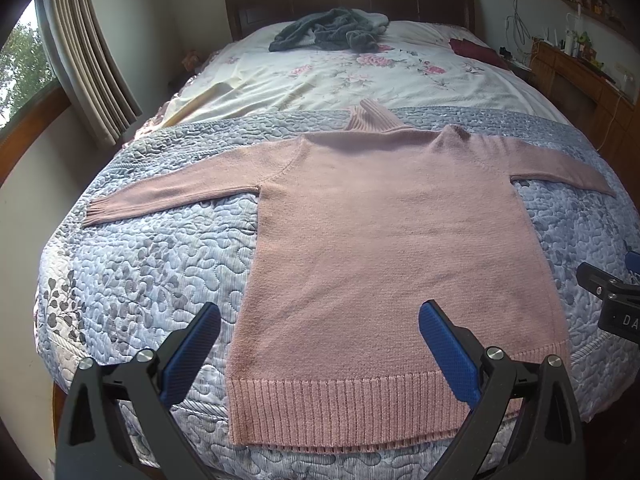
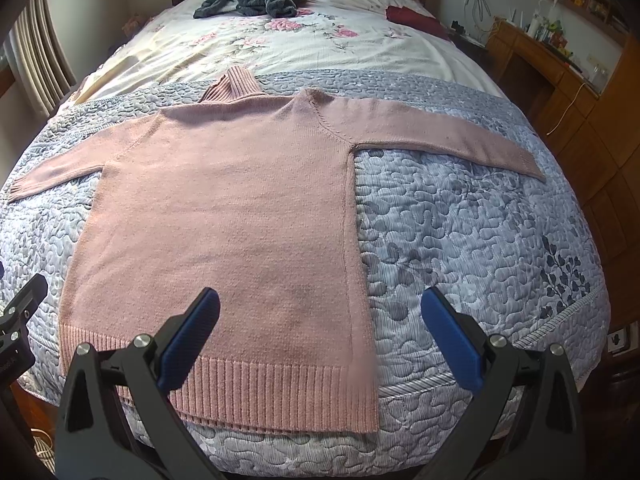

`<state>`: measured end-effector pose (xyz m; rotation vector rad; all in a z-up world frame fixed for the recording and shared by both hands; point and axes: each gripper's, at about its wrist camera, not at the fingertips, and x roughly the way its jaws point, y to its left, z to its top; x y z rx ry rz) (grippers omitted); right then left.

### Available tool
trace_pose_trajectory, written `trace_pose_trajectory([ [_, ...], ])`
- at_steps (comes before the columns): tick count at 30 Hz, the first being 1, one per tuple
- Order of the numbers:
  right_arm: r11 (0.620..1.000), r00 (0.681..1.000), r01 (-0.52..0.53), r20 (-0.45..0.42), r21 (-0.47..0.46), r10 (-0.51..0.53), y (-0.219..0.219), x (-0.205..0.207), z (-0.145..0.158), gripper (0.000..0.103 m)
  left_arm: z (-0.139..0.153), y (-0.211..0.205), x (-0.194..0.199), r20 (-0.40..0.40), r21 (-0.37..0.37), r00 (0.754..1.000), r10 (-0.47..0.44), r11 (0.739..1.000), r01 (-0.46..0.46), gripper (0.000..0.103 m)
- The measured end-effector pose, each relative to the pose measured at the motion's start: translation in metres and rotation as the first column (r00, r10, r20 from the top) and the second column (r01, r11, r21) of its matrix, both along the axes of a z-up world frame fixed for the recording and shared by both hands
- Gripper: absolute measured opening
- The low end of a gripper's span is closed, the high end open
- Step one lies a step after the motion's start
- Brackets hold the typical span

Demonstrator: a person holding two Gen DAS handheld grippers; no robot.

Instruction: Fold small clothes

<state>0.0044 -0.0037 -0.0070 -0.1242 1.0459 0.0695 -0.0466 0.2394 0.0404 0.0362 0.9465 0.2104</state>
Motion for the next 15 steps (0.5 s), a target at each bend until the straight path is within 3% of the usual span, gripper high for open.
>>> trace_pose_trajectory([
  [15, 1.000, 1.000, 0.000, 0.002, 0.003, 0.000, -0.0010, 0.0011, -0.0003, 0.100, -0.0025, 0.0040, 0.0000, -0.002, 0.002, 1.000, 0.006, 1.000, -0.006, 0.099],
])
